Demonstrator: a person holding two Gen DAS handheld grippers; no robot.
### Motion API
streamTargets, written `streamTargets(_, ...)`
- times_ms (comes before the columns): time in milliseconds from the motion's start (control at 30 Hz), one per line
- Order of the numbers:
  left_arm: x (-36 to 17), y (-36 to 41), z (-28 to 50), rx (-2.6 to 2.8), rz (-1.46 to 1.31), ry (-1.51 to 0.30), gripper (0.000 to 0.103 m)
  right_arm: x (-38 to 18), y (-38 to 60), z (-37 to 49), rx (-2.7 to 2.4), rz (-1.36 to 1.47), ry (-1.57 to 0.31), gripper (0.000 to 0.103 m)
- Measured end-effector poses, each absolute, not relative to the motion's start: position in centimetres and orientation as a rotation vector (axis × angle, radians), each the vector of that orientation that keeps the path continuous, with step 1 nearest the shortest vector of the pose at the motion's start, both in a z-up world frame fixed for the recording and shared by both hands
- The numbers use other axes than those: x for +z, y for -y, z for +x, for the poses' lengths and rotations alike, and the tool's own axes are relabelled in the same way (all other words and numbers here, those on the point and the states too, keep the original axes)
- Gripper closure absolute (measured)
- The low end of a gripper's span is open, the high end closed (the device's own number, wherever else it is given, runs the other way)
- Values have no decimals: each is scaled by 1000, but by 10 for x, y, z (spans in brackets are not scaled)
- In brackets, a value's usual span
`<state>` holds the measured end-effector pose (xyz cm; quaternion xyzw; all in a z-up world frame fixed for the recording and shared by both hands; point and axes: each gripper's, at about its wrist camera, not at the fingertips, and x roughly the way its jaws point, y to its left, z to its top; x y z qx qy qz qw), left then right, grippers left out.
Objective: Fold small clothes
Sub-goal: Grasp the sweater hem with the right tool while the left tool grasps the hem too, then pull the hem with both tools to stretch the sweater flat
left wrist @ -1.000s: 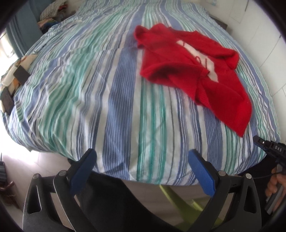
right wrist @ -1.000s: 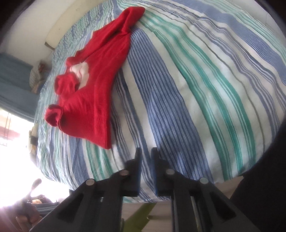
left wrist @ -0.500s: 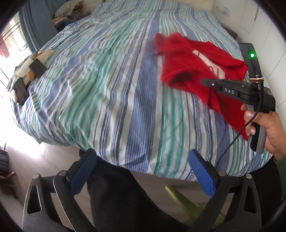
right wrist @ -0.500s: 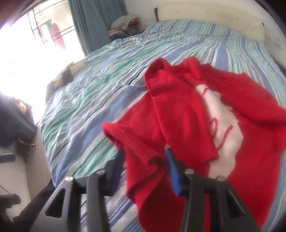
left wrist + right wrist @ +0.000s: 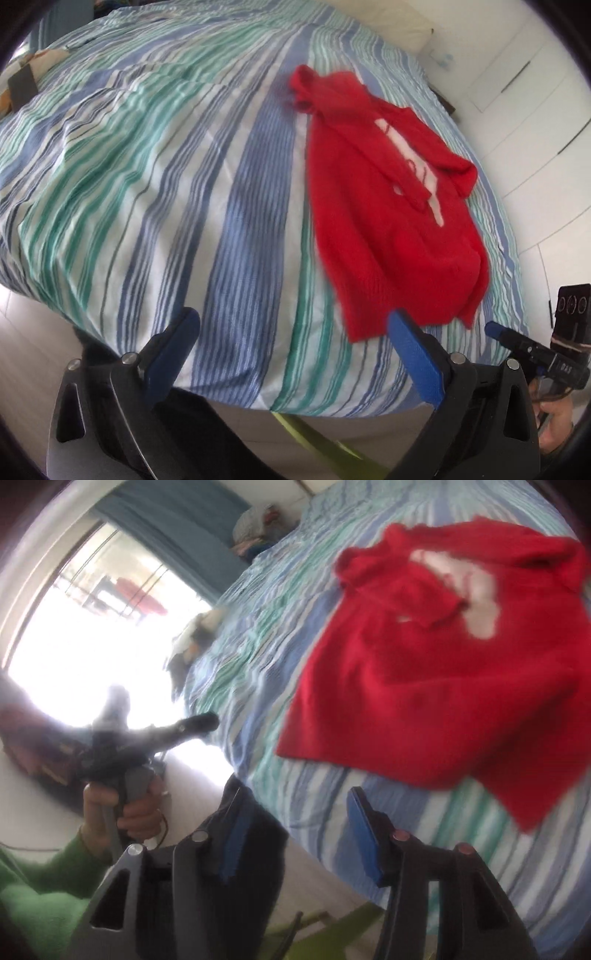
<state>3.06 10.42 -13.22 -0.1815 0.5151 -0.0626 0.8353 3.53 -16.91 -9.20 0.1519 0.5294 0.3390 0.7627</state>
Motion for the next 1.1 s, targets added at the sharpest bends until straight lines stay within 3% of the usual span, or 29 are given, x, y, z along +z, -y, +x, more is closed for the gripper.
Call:
streamTargets(100,-148,-84,44,-221,-421,-1129,12,-97,246,36,471,435,-1164,50)
streamTargets(167,-160,-68,53,-267,-434,-1182,34,-103,270,40,386,408,-1201,49)
streamTargets(267,-161,-49,58,-273,-373,-1182,36,-115,273,48,413,403,-1198,49)
streamTargets(300,-160,-44,59,-277,-353,-1178,45,-120,270,54,431,418,-1186,49)
streamTargets(367,-161,-40,64,-289,-325,-1200,96,-134,259,69,410,406,-1168,53)
streamTargets(400,-161,-42,65,-293,-326,-1216,96,-143,254,75,415,403,-1179,61)
streamTargets(433,-160,-48,65,-285,-331,-1228,97,-150,246,81,416,394,-1202,92)
streamTargets(467,-157,-54,64,-269,-328,-1237,98,-150,245,82,415,389,-1217,95)
streamTargets(700,-135,-69,47,-275,-229,-1275,99,-90,291,46,346,347,-1236,95)
streamTargets(833,-154,-45,48,-225,-79,-1307,99,-113,291,52,286,272,-1336,96)
streamTargets(1100,-166,-59,41,-167,-142,-1290,100,-156,287,64,229,282,-1413,96)
